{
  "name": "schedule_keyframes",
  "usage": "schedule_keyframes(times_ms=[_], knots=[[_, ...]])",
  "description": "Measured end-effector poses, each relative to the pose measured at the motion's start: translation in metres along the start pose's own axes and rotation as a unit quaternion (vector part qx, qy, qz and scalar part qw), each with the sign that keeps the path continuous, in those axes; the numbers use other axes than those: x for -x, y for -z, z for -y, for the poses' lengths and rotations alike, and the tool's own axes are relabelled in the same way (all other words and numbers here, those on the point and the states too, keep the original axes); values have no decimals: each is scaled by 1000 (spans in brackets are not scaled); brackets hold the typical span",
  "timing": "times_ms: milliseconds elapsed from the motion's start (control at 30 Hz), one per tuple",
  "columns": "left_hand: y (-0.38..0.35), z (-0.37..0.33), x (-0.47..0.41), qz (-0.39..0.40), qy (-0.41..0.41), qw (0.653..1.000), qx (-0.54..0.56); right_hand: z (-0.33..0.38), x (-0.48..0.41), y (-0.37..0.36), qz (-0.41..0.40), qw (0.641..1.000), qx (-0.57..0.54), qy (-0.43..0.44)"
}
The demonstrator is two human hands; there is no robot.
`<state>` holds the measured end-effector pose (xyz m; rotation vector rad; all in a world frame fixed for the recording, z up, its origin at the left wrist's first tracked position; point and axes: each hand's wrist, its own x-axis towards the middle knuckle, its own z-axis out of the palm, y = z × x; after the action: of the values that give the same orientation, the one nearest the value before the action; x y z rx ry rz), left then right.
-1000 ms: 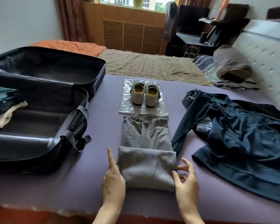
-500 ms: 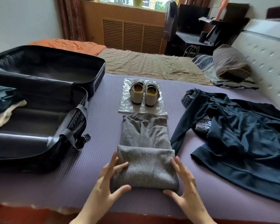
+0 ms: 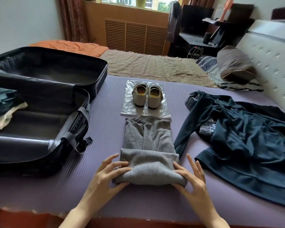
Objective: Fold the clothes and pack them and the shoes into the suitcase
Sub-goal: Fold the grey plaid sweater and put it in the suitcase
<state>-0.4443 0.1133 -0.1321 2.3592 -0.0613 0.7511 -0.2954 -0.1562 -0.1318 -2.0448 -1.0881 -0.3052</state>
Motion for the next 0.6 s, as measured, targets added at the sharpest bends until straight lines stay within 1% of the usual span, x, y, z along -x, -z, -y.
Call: schedule_keyframes(times_ms=[167, 233, 333, 400, 467, 533, 600], knots=[[26, -14, -35, -33, -33, 999, 28, 23, -28, 21, -14, 997, -72, -4], [35, -19, -55, -44, -1, 998, 55, 29, -47, 30, -34, 994, -102, -33], [40, -23, -95, -65, 82, 989, 102, 34, -92, 32, -74, 987, -124, -71], [35, -20, -128, -82, 159, 975, 132, 30, -126, 25, -84, 980, -136, -122], [24, -7, -154, -70, 267, 948, 156, 15, -157, 13, -53, 966, -134, -214], [12, 6, -166, -31, 375, 909, 178, 1, -175, 1, -8, 943, -137, -302], [1, 16, -165, 7, 444, 870, 215, -12, -178, -9, 44, 912, -159, -376]])
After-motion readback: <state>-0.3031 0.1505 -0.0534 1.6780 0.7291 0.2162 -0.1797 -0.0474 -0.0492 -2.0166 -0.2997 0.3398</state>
